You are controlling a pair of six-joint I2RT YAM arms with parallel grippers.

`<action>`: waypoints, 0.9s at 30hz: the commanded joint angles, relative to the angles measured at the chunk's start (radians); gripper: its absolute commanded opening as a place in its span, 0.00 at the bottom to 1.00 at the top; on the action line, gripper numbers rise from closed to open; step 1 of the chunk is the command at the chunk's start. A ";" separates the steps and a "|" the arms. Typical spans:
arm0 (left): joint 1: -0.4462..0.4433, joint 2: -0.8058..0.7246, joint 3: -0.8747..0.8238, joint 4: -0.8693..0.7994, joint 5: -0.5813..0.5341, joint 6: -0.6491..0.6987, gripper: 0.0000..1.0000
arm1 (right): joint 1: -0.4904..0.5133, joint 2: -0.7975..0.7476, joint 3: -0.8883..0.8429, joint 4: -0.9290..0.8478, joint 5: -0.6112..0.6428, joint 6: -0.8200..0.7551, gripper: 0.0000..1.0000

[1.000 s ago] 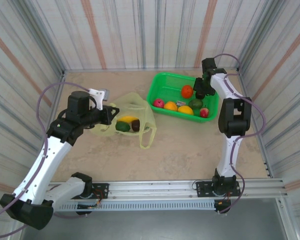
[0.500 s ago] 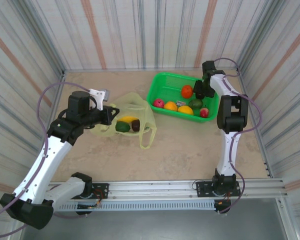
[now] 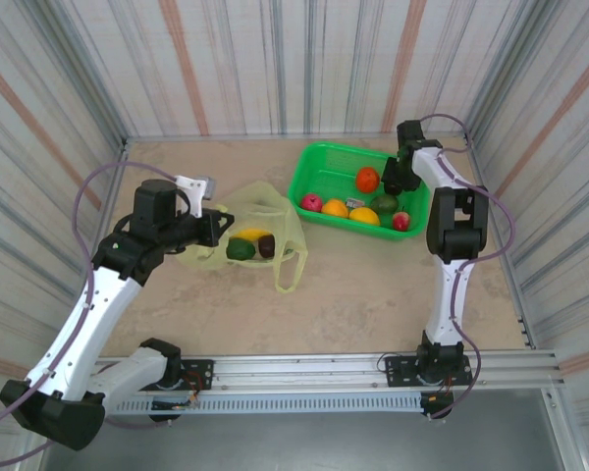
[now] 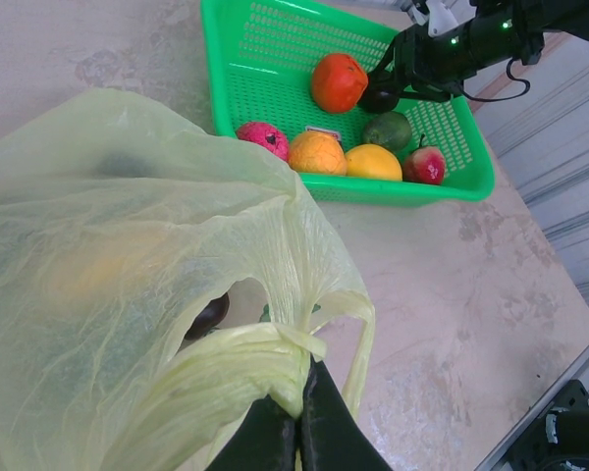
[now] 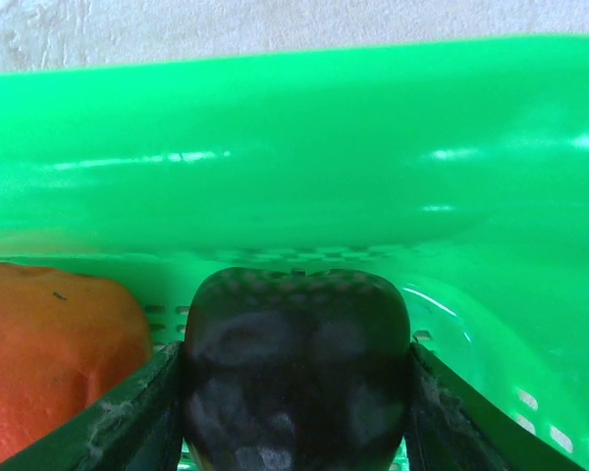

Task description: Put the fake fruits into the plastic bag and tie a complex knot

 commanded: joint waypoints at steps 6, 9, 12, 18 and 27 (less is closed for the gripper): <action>-0.005 -0.020 0.032 -0.026 0.005 0.013 0.00 | 0.021 -0.260 -0.148 0.033 -0.016 0.041 0.53; -0.005 -0.016 0.040 -0.024 0.010 0.006 0.00 | 0.073 -0.360 -0.205 0.042 -0.034 0.040 0.53; -0.005 -0.016 0.050 -0.030 0.010 0.005 0.00 | 0.131 -0.473 -0.268 0.054 -0.070 0.045 0.54; -0.005 -0.029 0.055 -0.035 0.011 0.003 0.00 | 0.245 -0.727 -0.472 0.199 -0.301 0.066 0.55; -0.005 -0.044 0.055 -0.041 0.016 0.003 0.00 | 0.498 -0.917 -0.672 0.354 -0.546 0.057 0.56</action>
